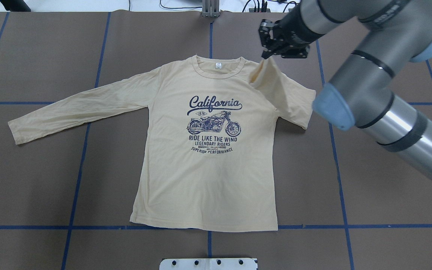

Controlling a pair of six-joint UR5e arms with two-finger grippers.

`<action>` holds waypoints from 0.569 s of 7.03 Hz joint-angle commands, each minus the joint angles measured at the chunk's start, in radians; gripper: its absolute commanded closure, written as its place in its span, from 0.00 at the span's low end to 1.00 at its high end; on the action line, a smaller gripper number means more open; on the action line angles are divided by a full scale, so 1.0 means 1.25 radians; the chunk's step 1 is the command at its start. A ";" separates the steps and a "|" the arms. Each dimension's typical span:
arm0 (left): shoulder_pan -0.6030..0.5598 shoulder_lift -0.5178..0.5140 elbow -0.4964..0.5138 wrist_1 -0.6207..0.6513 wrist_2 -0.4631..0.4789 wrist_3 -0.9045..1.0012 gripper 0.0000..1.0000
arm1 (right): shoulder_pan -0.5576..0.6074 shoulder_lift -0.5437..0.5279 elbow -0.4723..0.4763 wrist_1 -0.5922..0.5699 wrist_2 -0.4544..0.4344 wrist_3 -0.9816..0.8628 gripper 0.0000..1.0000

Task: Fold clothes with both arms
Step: 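Carry the grasped sleeve across the shirt toward the collar with the right gripper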

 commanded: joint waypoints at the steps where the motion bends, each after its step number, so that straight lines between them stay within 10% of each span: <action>1: 0.000 0.000 0.000 -0.001 0.000 0.000 0.01 | -0.149 0.160 -0.187 0.062 -0.223 0.012 1.00; 4: 0.000 0.000 0.000 -0.001 0.000 0.000 0.01 | -0.220 0.342 -0.527 0.272 -0.298 0.027 1.00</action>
